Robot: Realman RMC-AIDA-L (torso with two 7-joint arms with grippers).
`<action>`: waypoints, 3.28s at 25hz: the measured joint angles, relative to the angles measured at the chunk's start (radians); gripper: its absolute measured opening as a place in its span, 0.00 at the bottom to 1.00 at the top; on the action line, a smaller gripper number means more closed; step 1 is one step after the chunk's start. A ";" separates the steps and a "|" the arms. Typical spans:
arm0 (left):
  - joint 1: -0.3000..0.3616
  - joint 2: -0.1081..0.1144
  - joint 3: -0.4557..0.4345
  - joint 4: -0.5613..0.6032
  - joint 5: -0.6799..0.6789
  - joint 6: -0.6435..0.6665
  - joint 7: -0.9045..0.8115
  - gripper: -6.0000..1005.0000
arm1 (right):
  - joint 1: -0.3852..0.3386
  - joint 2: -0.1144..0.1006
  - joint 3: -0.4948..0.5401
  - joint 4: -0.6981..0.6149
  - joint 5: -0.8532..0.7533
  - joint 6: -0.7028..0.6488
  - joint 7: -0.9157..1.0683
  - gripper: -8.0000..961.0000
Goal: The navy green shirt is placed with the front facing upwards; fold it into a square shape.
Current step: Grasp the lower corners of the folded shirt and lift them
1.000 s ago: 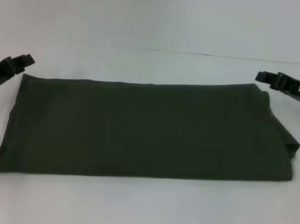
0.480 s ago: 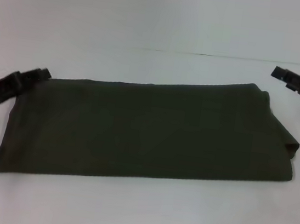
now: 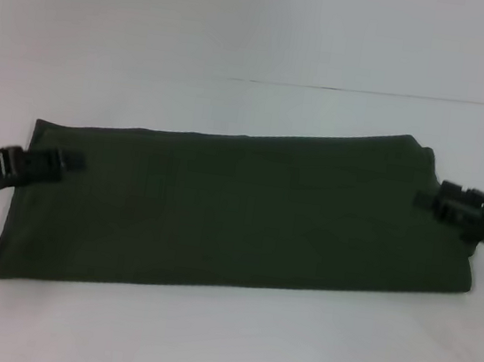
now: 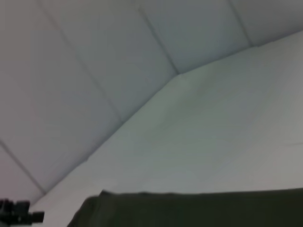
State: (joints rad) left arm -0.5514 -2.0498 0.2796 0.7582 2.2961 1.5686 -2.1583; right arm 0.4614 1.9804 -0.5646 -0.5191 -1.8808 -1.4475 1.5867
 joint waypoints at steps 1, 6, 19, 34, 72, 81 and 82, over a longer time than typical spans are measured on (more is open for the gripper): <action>0.000 0.001 0.004 0.005 0.003 0.029 0.026 0.66 | -0.006 0.002 -0.003 0.000 0.000 -0.003 -0.011 0.85; -0.003 0.009 0.036 0.058 0.079 0.071 -0.018 0.66 | -0.016 -0.005 -0.006 -0.008 -0.036 -0.005 0.038 0.85; -0.032 0.030 0.064 0.154 0.417 0.066 -0.133 0.67 | -0.021 -0.035 0.003 -0.051 -0.196 -0.008 0.203 0.85; -0.029 0.017 0.124 0.141 0.431 -0.017 -0.140 0.66 | -0.010 -0.028 -0.008 -0.052 -0.198 0.000 0.195 0.84; -0.039 0.019 0.144 0.119 0.453 -0.035 -0.131 0.05 | 0.009 -0.041 -0.002 -0.075 -0.198 -0.005 0.256 0.84; -0.048 0.024 0.139 0.119 0.446 -0.024 -0.130 0.05 | 0.091 -0.083 -0.030 -0.395 -0.464 -0.101 0.784 0.84; -0.050 0.024 0.139 0.119 0.446 -0.022 -0.130 0.04 | 0.109 -0.092 -0.030 -0.402 -0.501 -0.120 0.834 0.84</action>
State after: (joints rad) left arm -0.6010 -2.0257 0.4185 0.8773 2.7419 1.5466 -2.2886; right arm 0.5704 1.8885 -0.5942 -0.9210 -2.3818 -1.5679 2.4206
